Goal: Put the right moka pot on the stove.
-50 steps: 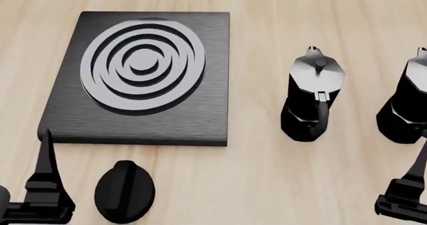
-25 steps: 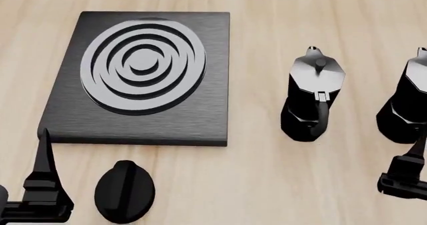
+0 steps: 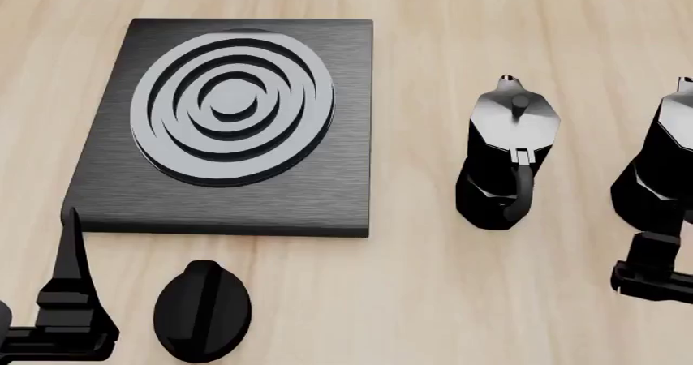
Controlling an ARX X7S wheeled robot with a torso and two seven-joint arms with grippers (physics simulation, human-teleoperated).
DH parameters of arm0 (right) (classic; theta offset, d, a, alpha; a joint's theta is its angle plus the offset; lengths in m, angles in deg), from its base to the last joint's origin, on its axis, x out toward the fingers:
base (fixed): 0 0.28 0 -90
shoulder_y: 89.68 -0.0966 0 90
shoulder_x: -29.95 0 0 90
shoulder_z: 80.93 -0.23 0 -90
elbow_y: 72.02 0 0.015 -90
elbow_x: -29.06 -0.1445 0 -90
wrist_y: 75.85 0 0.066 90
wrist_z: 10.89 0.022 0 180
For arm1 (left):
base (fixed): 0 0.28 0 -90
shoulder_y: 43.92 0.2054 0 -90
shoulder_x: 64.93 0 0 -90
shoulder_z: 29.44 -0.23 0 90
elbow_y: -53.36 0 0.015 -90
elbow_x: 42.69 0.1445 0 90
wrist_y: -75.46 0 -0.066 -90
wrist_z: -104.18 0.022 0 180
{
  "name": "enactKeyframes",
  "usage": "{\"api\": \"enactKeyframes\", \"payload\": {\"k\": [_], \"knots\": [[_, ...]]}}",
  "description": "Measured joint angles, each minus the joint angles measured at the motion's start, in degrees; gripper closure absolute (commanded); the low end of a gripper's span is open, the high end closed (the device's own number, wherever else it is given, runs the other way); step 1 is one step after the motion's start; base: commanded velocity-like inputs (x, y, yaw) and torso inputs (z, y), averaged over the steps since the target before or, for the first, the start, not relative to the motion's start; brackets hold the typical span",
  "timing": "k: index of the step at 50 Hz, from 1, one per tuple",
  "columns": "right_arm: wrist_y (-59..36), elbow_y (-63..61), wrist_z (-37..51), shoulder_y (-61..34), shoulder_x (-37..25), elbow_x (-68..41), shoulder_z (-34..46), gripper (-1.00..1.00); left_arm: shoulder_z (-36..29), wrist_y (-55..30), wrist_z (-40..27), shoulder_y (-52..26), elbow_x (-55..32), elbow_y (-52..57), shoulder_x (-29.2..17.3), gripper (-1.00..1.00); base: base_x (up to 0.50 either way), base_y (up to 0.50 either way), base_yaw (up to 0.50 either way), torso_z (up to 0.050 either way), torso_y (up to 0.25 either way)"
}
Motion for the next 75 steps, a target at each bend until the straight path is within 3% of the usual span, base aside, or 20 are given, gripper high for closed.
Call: {"api": "enactKeyframes", "payload": {"k": [59,60,75], "knots": [[7.5,23.3,-3.4,-11.4,3.3,6.4,6.2,-1.0,0.0,1.2,-1.3,0.0,-1.5,-0.1,-0.8,-1.0,0.0,0.0,0.0,0.0,0.0],[7.7,23.6,-3.4,-11.5,3.4,6.5,6.2,1.0,0.0,1.2,-1.3,0.0,-1.6,-0.1,-0.9,-1.0,0.0,0.0,0.0,0.0,0.0],[8.3,22.9,-3.7,-11.7,3.5,5.0,6.7,1.0,-0.1,1.4,-1.5,-0.2,-2.0,-0.5,-1.0,-1.0,0.0,0.0,0.0,0.0,0.0]]}}
